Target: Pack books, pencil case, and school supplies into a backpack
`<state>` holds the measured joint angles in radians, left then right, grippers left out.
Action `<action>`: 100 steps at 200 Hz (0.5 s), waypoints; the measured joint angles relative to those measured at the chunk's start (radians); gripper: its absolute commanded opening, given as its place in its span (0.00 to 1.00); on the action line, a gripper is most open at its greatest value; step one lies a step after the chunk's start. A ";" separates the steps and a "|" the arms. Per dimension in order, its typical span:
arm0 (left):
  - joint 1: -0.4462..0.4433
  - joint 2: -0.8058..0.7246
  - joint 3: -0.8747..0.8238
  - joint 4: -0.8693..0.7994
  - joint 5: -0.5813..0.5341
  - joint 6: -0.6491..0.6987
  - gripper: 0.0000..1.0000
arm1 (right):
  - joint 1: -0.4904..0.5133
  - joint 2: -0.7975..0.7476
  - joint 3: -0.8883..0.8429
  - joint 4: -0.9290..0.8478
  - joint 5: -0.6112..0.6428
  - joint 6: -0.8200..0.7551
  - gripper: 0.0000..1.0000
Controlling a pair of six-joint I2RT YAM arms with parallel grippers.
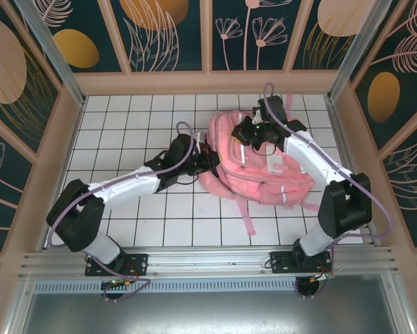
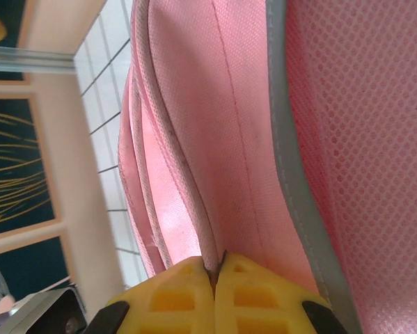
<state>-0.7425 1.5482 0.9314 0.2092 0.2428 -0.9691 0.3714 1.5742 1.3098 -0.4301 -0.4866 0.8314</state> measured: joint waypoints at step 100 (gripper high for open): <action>0.001 -0.024 -0.088 0.215 0.013 -0.011 0.05 | -0.041 -0.016 0.023 -0.038 -0.063 -0.011 0.00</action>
<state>-0.7418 1.5238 0.8433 0.4244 0.2558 -0.9806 0.3302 1.5585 1.3331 -0.4683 -0.5495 0.8204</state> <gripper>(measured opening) 0.064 0.051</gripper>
